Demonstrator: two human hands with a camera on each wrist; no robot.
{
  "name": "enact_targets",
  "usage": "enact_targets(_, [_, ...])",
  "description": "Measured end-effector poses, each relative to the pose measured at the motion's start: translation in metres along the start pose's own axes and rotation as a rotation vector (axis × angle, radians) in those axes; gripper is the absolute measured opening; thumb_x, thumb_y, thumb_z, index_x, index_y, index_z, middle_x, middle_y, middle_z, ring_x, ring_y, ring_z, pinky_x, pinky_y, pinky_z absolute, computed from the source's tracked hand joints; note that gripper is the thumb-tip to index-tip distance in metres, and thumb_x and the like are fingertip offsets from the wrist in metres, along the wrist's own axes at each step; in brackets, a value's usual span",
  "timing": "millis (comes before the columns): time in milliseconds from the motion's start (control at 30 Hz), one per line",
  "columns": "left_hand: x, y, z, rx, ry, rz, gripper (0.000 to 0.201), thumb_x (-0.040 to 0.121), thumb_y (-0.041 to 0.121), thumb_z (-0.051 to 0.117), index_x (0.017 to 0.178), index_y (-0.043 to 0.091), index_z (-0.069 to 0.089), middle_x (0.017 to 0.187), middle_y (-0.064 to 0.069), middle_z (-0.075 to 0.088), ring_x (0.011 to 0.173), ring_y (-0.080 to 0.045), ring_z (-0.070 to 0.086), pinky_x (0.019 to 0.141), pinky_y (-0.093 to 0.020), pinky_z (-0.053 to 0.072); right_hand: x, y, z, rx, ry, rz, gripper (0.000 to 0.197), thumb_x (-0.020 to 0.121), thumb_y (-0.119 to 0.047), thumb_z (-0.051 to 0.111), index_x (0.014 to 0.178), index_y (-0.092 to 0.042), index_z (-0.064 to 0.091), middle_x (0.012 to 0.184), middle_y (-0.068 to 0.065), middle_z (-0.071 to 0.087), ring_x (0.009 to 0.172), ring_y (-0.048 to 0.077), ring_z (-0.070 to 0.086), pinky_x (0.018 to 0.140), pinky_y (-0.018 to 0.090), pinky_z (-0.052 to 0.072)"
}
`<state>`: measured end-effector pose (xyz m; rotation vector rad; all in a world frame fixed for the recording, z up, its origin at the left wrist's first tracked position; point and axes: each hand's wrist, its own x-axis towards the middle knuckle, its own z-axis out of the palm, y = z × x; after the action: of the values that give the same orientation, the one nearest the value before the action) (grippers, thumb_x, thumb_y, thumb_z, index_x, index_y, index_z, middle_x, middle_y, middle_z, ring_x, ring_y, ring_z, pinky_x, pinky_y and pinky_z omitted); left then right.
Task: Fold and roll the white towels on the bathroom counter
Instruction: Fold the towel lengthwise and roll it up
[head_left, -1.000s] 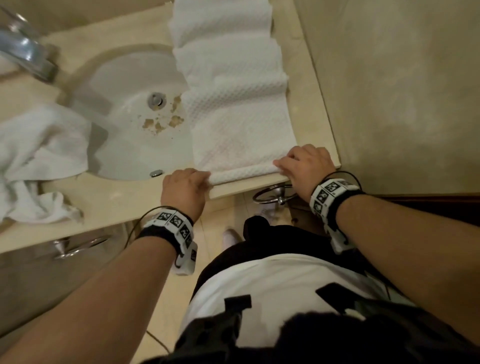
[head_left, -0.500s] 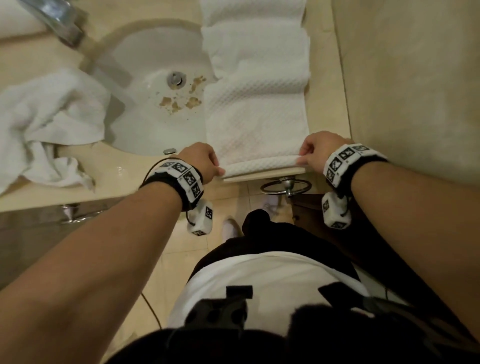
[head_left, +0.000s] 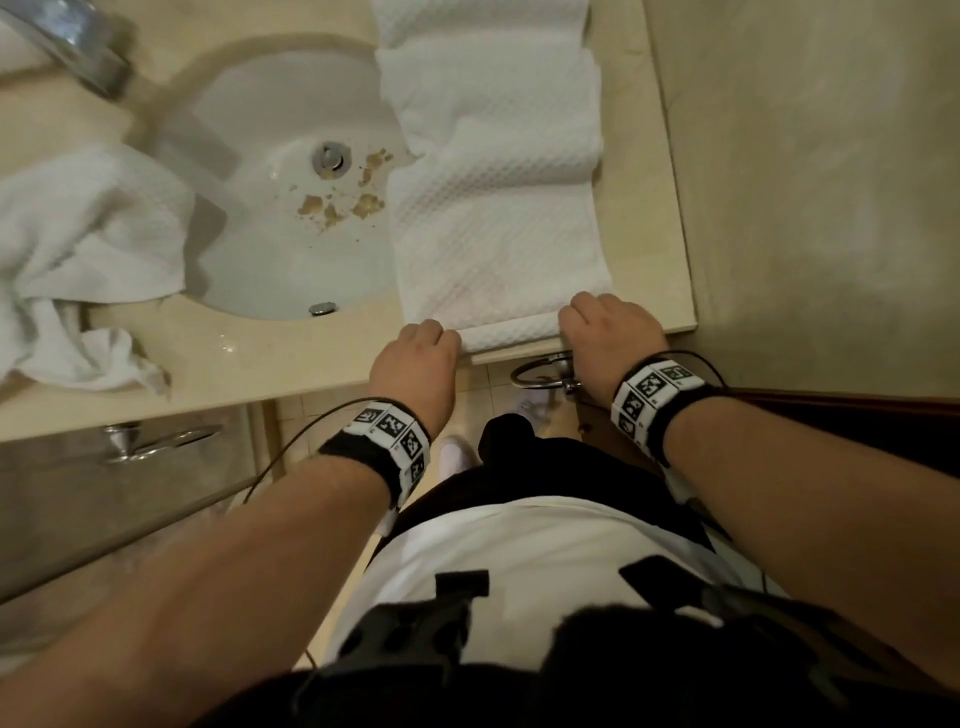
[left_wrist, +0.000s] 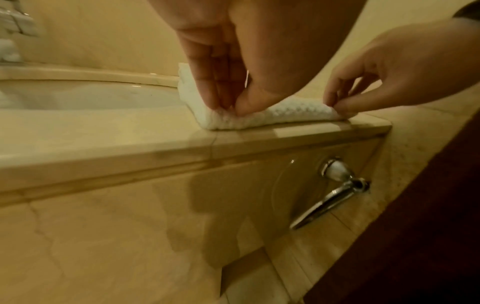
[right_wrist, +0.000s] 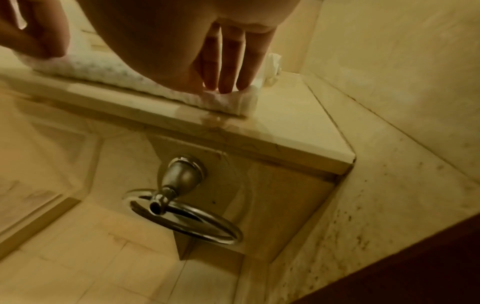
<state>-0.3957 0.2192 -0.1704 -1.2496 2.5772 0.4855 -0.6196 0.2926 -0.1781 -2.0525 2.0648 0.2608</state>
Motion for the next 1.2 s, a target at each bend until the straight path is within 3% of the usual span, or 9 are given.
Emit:
enact_targets(100, [-0.004, -0.001, 0.01, 0.009, 0.065, 0.059, 0.033, 0.064, -0.001, 0.075, 0.093, 0.005, 0.063, 0.091, -0.016, 0.061, 0.08, -0.037, 0.06, 0.055, -0.037, 0.046, 0.0, 0.005, 0.006, -0.014, 0.014, -0.03, 0.022, 0.071, -0.014, 0.073, 0.089, -0.009, 0.06, 0.088, 0.011, 0.059, 0.075, 0.032, 0.057, 0.057, 0.036, 0.041])
enact_targets(267, [0.003, -0.015, 0.013, -0.068, 0.124, 0.093, 0.033, 0.069, -0.002, 0.079, 0.096, 0.01, 0.062, 0.092, -0.012, 0.06, 0.081, -0.035, 0.058, 0.057, -0.039, 0.048, 0.016, 0.022, 0.001, 0.047, 0.0, -0.061, 0.016, 0.088, -0.022, 0.07, 0.096, -0.01, 0.064, 0.096, 0.01, 0.061, 0.084, 0.032, 0.059, 0.062, 0.036, 0.04])
enact_targets(400, [0.013, -0.025, 0.005, -0.037, 0.082, 0.137, 0.032, 0.066, -0.009, 0.077, 0.091, 0.009, 0.066, 0.09, -0.011, 0.061, 0.082, -0.035, 0.058, 0.058, -0.038, 0.047, 0.022, 0.03, -0.004, -0.045, -0.052, -0.139, 0.017, 0.084, -0.016, 0.069, 0.101, -0.014, 0.066, 0.098, 0.006, 0.064, 0.086, 0.031, 0.06, 0.065, 0.035, 0.034])
enact_targets(500, [0.021, -0.028, -0.003, -0.067, 0.05, 0.107, 0.037, 0.065, -0.012, 0.066, 0.095, 0.008, 0.068, 0.097, -0.013, 0.062, 0.088, -0.036, 0.055, 0.07, -0.041, 0.047, 0.026, 0.026, -0.01, -0.079, -0.089, -0.095, 0.025, 0.082, -0.015, 0.063, 0.107, -0.02, 0.064, 0.103, 0.001, 0.062, 0.091, 0.027, 0.059, 0.074, 0.037, 0.036])
enact_targets(567, [0.03, -0.029, -0.01, -0.107, 0.007, 0.043, 0.035, 0.071, -0.009, 0.063, 0.099, 0.01, 0.071, 0.101, -0.013, 0.063, 0.092, -0.037, 0.054, 0.078, -0.042, 0.045, 0.028, 0.022, -0.012, -0.079, -0.083, -0.043, 0.027, 0.079, -0.014, 0.062, 0.105, -0.022, 0.064, 0.102, 0.0, 0.059, 0.092, 0.026, 0.055, 0.08, 0.039, 0.035])
enact_targets(700, [0.05, -0.027, -0.031, -0.17, -0.116, -0.053, 0.016, 0.089, 0.0, 0.057, 0.087, 0.011, 0.068, 0.095, -0.011, 0.064, 0.091, -0.035, 0.06, 0.081, -0.044, 0.052, 0.031, 0.025, -0.004, 0.026, -0.01, 0.057, 0.038, 0.074, -0.008, 0.062, 0.109, -0.024, 0.06, 0.104, 0.003, 0.052, 0.095, 0.028, 0.048, 0.081, 0.041, 0.028])
enact_targets(833, [0.053, -0.029, -0.031, -0.138, -0.125, -0.078, 0.017, 0.096, 0.008, 0.055, 0.095, 0.015, 0.071, 0.096, -0.008, 0.066, 0.092, -0.033, 0.062, 0.083, -0.043, 0.052, 0.03, 0.027, 0.008, 0.07, 0.017, 0.099, 0.031, 0.088, -0.011, 0.056, 0.114, -0.028, 0.055, 0.106, -0.001, 0.056, 0.099, 0.025, 0.048, 0.081, 0.038, 0.021])
enact_targets(1033, [0.037, -0.028, -0.013, -0.128, -0.14, -0.007, 0.022, 0.097, 0.018, 0.058, 0.11, 0.029, 0.071, 0.109, 0.004, 0.066, 0.104, -0.027, 0.061, 0.081, -0.036, 0.032, 0.004, 0.025, 0.013, 0.185, -0.119, 0.152, 0.033, 0.095, -0.013, 0.046, 0.119, -0.034, 0.052, 0.112, -0.005, 0.053, 0.106, 0.022, 0.046, 0.085, 0.038, 0.019])
enact_targets(1200, [0.033, -0.031, -0.013, -0.258, -0.221, -0.055, 0.021, 0.101, 0.022, 0.058, 0.117, 0.023, 0.072, 0.116, -0.002, 0.07, 0.107, -0.03, 0.065, 0.091, -0.04, 0.048, 0.007, 0.027, 0.002, 0.206, -0.138, 0.171, 0.014, 0.101, -0.029, 0.042, 0.111, -0.035, 0.05, 0.101, -0.01, 0.057, 0.102, 0.02, 0.051, 0.088, 0.04, 0.022])
